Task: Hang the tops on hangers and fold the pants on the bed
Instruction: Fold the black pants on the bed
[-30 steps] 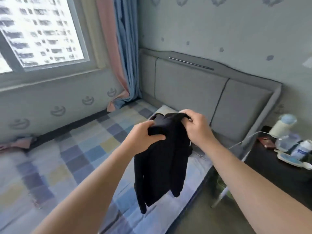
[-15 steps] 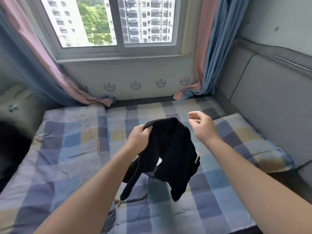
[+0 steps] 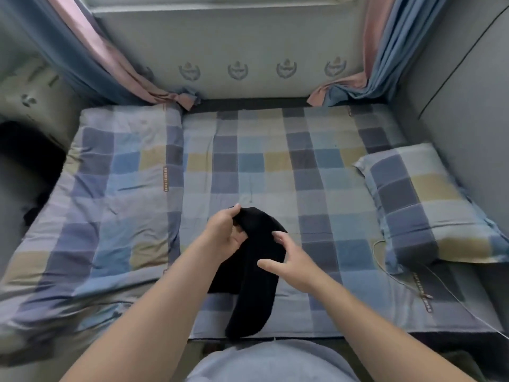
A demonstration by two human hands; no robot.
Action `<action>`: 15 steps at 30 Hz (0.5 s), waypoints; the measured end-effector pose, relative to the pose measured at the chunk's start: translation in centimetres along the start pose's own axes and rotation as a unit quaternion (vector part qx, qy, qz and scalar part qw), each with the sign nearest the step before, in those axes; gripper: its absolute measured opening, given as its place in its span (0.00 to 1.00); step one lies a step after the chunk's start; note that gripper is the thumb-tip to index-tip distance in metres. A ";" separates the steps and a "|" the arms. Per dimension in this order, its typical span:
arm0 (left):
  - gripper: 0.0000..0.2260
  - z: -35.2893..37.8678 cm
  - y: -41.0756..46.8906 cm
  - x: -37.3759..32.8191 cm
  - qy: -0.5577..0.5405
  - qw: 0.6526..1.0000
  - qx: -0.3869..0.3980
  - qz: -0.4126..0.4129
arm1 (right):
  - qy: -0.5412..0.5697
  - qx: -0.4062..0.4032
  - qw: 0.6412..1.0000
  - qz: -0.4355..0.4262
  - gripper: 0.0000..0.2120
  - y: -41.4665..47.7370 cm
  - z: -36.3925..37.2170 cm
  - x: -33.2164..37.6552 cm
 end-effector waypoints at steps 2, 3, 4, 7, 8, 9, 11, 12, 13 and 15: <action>0.12 1.5 -1.3 0.1 -0.040 0.999 0.031 -0.003 | -0.017 -0.006 1.000 0.000 0.44 0.7 0.2 0.4; 0.13 2.3 -1.8 0.2 -0.053 0.998 0.039 -0.006 | -0.015 -0.017 1.000 -0.001 0.43 1.1 0.1 0.6; 0.14 3.0 -2.3 0.3 -0.063 0.997 0.047 -0.010 | -0.014 -0.039 0.999 -0.002 0.40 1.5 -0.1 0.8; 0.15 4.3 -3.3 -0.1 -0.086 0.994 0.068 -0.012 | -0.059 -0.138 0.989 -0.012 0.21 2.6 -2.0 0.8; 0.15 4.4 -3.6 -0.5 -0.092 0.993 0.073 -0.008 | -0.086 -0.167 0.982 -0.020 0.13 3.0 -2.7 0.8; 0.14 4.4 -3.8 -1.1 -0.099 0.992 0.078 -0.003 | -0.117 -0.191 0.974 -0.026 0.07 3.3 -3.6 0.6; 0.13 4.3 -4.1 -2.2 -0.110 0.990 0.084 0.010 | -0.168 -0.225 0.960 -0.014 0.05 3.9 -5.4 -0.5; 0.13 4.1 -4.1 -2.8 -0.114 0.990 0.086 0.017 | -0.180 -0.232 0.956 0.009 0.06 4.1 -6.4 -1.6; 0.13 4.0 -4.1 -3.4 -0.119 0.989 0.087 0.022 | -0.183 -0.235 0.954 0.039 0.06 4.2 -7.4 -2.9; 0.13 3.8 -3.9 -4.1 -0.123 0.988 0.086 0.031 | -0.180 -0.236 0.950 0.095 0.07 4.2 -9.4 -5.6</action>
Point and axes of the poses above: each hand's wrist, its own y-axis towards the middle knuckle, its own z-axis out of the palm, x = y × z, the point moved 7 cm from there along y, towards the middle knuckle
